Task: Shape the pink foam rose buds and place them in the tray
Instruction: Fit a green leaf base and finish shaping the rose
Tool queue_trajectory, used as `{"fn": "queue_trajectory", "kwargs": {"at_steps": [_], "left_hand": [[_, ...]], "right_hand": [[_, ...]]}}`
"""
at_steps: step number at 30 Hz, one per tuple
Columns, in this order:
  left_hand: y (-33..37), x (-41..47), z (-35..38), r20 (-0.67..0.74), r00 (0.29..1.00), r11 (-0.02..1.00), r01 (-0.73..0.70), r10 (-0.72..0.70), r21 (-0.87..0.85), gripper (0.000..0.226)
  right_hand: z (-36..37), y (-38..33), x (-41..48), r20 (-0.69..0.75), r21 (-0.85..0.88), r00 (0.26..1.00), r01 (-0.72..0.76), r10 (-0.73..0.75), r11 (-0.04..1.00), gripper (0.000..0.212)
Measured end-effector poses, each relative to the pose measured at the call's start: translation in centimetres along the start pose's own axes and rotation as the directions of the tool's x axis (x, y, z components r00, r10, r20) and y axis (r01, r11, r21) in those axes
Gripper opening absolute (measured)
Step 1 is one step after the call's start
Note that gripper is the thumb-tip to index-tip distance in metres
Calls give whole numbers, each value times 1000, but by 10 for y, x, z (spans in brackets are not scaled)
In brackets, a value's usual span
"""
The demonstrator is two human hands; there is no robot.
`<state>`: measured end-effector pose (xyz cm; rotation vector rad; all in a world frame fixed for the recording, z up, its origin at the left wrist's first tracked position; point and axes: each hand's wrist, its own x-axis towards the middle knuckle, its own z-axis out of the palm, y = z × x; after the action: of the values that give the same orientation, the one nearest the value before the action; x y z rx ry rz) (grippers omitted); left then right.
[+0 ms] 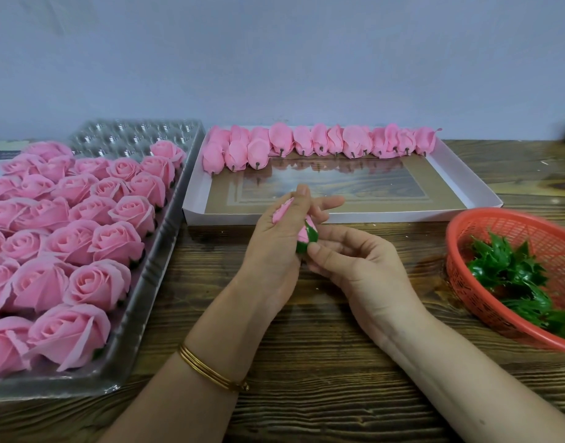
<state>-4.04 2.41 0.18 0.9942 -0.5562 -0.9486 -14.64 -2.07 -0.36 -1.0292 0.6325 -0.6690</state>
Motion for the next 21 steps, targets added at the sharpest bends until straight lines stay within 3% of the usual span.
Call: {"fn": "queue_trajectory", "kwargs": {"at_steps": [8,21], "left_hand": [[-1,1,-1,3,1000,999,19,-19,50,39],[-6,5,-3,6,1000,999,1,-1,48,36]], "right_hand": [[-2,-5,-1,74,60,990,-123,118,991,36],[4,-3,-4,20,-70,991,133,-132,989,25]]}}
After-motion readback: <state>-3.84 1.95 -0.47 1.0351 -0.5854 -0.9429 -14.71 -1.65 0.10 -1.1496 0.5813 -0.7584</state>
